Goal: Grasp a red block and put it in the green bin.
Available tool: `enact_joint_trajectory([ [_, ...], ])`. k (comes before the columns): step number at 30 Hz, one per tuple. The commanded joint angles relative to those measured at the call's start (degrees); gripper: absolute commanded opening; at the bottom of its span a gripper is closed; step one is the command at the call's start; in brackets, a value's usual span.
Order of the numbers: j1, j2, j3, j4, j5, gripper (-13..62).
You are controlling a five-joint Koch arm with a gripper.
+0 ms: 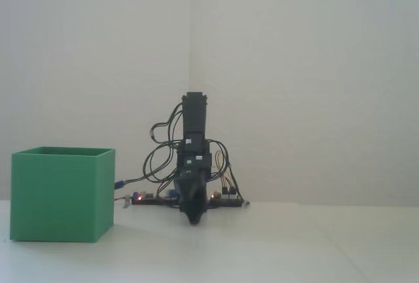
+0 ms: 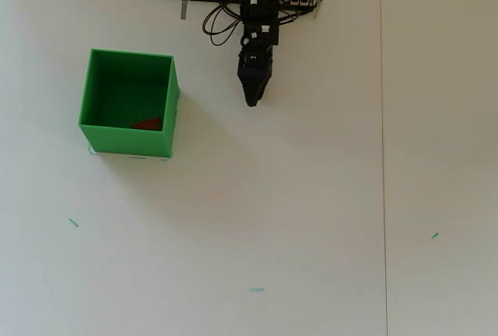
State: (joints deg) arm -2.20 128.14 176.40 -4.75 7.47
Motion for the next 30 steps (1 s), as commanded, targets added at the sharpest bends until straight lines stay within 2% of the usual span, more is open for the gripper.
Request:
enact_joint_trajectory([
  [1, -1.5, 5.4, 3.8, 2.1, -3.7, 34.7],
  [30, 0.4, 5.0, 3.8, 6.1, -4.7, 34.8],
])
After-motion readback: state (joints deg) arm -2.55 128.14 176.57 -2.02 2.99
